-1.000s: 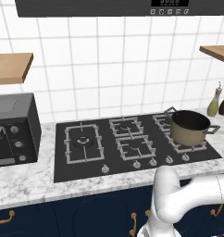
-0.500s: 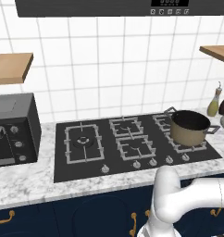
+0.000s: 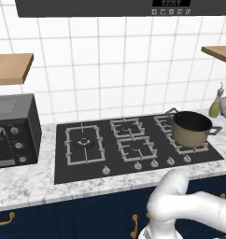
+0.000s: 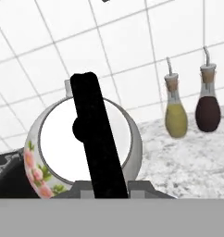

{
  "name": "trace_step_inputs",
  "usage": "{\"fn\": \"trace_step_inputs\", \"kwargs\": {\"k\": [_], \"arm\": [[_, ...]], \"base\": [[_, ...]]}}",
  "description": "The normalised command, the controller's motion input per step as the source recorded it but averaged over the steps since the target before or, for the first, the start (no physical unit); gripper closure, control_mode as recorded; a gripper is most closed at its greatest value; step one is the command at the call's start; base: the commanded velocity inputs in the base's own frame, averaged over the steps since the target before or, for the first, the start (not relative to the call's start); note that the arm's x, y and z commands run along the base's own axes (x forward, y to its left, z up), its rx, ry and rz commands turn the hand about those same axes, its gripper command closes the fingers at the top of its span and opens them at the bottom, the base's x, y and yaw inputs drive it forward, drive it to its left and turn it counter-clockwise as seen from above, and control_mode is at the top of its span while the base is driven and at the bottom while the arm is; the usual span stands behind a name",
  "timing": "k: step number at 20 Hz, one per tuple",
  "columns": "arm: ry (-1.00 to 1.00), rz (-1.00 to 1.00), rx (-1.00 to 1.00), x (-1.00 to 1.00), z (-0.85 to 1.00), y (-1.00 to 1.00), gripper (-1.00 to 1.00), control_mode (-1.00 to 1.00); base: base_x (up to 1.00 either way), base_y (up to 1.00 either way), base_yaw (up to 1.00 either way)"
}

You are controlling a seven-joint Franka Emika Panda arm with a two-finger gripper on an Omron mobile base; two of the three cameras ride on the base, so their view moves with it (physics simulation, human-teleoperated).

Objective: Pick the kettle from the counter and place it on a stove burner. Then turn the burner on.

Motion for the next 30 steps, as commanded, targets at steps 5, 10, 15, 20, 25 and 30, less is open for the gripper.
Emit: {"fn": "trace_step_inputs", "kwargs": {"k": [5,10,15,20,25,30], "arm": [[-0.38,0.00,0.00,-0.23,0.71,1.00,1.00,-1.00],[-0.27,0.00,0.00,-0.11,0.77,1.00,1.00,-1.00],[-0.09,0.00,-0.03,-0.02,0.76,1.00,1.00,-1.00],[0.20,0.01,-0.11,-0.01,0.44,1.00,1.00,-1.00],[0.44,0.06,-0.18,-0.18,0.19,1.00,1.00,-1.00],[0.47,0.06,-0.21,-0.14,-0.05,1.00,1.00,-1.00]], "base": [[0.00,0.00,0.00],[0.00,0.00,0.00],[0.00,0.00,0.00],[0.00,0.00,0.00],[0.00,0.00,0.00],[0.00,0.00,0.00]]}}
